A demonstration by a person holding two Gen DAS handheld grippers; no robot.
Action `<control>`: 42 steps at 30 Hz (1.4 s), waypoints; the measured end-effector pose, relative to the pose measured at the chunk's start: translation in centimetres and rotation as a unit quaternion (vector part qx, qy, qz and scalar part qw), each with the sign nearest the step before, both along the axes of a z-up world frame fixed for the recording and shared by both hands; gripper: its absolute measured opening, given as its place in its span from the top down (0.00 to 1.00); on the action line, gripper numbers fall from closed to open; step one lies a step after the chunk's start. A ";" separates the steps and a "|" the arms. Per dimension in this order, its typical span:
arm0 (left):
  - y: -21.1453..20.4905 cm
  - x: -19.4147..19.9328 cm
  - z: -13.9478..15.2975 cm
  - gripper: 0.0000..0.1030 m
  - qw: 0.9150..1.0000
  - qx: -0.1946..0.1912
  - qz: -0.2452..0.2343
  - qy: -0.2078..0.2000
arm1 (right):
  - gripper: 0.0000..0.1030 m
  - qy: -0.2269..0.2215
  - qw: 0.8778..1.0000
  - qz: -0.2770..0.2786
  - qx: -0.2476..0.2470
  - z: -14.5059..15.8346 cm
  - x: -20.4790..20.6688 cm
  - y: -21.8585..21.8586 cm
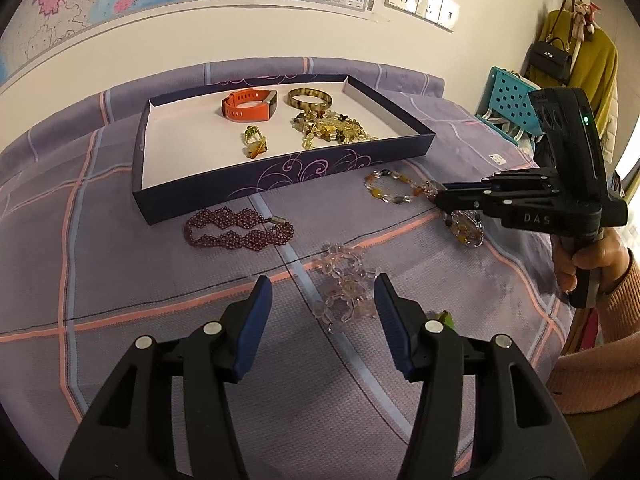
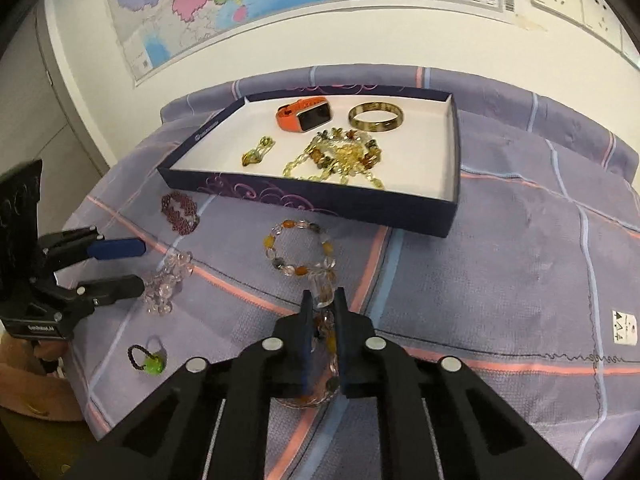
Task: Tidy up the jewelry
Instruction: 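Grasp the amber-bead chain necklace with the right tool and lift it, then grasp the clear crystal bracelet with the left tool while the right tool holds the chain necklace up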
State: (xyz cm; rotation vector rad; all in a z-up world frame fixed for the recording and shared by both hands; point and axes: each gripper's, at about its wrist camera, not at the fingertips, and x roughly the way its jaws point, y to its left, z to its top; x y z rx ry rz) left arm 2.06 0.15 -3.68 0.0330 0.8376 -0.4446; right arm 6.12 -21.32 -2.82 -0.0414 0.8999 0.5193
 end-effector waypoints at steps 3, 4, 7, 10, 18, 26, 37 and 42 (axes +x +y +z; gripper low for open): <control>-0.1 0.0 0.0 0.49 1.000 -0.001 0.000 0.000 | 0.96 0.002 0.999 -0.001 0.041 0.9 -0.1 -0.9; -0.1 -0.1 0.0 0.49 1.000 -0.003 -0.002 0.000 | 0.96 0.001 0.999 -0.002 0.055 1.3 -0.1 -1.3; -0.2 -0.1 0.1 0.49 1.000 -0.004 -0.006 -0.001 | 0.96 -0.001 0.995 -0.006 0.099 2.5 -0.1 -2.3; -0.4 -0.3 0.1 0.49 1.000 -0.004 -0.013 -0.001 | 0.96 -0.013 0.993 -0.005 0.117 3.8 -0.4 -2.5; -1.4 0.4 -0.3 0.49 1.000 0.009 -0.021 0.006 | 0.96 -0.048 0.989 0.004 0.142 6.8 -1.3 -2.7; -2.1 1.2 -0.6 0.61 0.999 0.012 -0.028 0.017 | 0.96 -0.070 0.987 0.010 0.147 8.4 -1.3 -2.6; -1.9 0.5 -0.7 0.77 0.999 0.004 -0.026 0.022 | 0.96 -0.078 0.985 0.015 0.151 8.8 -1.5 -2.1; -1.6 0.6 0.1 0.89 0.999 -0.013 -0.024 0.020 | 0.96 -0.098 0.983 0.022 0.154 10.5 -1.7 -1.9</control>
